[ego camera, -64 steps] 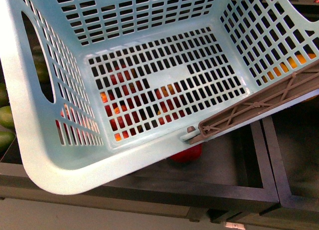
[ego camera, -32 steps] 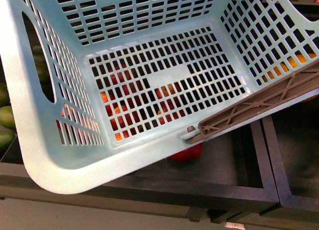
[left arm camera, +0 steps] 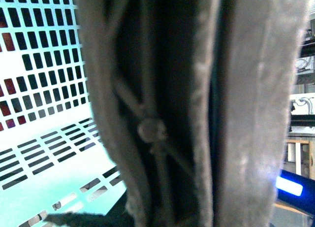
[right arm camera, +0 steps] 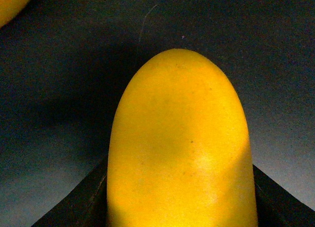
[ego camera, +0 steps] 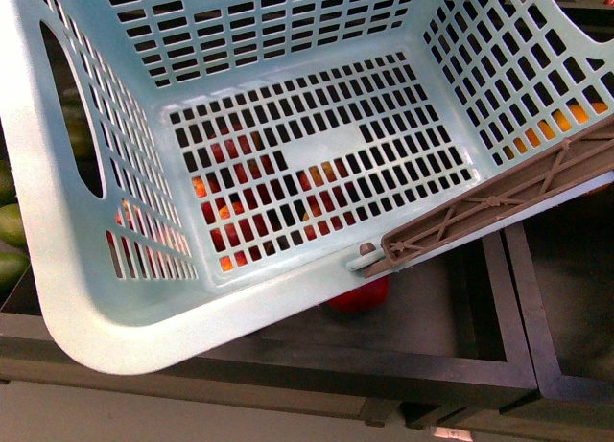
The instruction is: Pick mango and avocado into basket
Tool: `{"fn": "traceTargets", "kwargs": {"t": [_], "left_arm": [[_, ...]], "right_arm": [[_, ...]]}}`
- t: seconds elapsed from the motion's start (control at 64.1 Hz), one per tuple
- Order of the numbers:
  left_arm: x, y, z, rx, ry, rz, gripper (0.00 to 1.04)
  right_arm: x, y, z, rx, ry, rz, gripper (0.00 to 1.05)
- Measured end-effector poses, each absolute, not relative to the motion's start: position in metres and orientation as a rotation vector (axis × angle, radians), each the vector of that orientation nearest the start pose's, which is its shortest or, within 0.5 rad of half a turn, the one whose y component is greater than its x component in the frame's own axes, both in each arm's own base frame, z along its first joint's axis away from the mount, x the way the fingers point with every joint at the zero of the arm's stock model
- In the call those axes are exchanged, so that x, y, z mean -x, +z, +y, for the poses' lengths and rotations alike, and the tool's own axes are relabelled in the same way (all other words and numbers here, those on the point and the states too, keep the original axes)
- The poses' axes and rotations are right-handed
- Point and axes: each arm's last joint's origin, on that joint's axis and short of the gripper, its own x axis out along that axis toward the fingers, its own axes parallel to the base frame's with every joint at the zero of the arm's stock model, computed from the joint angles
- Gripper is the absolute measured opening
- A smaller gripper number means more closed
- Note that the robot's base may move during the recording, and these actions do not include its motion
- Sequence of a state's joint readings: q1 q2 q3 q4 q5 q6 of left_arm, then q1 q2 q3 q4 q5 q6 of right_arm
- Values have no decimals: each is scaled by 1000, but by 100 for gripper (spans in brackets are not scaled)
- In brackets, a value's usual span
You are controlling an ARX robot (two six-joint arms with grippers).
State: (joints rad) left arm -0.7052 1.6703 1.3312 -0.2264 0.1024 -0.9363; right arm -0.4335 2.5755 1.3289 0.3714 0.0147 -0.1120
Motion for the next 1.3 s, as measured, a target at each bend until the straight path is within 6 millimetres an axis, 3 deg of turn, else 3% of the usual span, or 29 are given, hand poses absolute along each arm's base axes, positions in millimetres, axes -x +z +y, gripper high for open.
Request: {"fn": "traceTargets", "kwargs": {"t": [0.156,0.39,0.577,0.718,0.874,1.03,1.295], "left_arm": [[-286,290,-248,690,-461,868,15],[-287,290,-248,690,-460,867,15],[-286,290,-248,690,-460,867,15],[-286,290,-248,690,-461,868,15],[-287,290,-248,690,-460,867,15],[-286,290,-248,690,-461,868,15],[-286,290,-248,690,-462,868,15]], "right_arm": [[-385,-6,-185,-115,-336,790,56],[-348,71,-190,-143,-295,626,56],[-307,128,-179,-182,-231,524,56],[-292,165,-167,-199,-190,440,56],[-279,207,-140,-190,-117,336,56],[-278,239,-109,-207,-57,223,56],[-299,240,-38,-164,70,221,56]]}}
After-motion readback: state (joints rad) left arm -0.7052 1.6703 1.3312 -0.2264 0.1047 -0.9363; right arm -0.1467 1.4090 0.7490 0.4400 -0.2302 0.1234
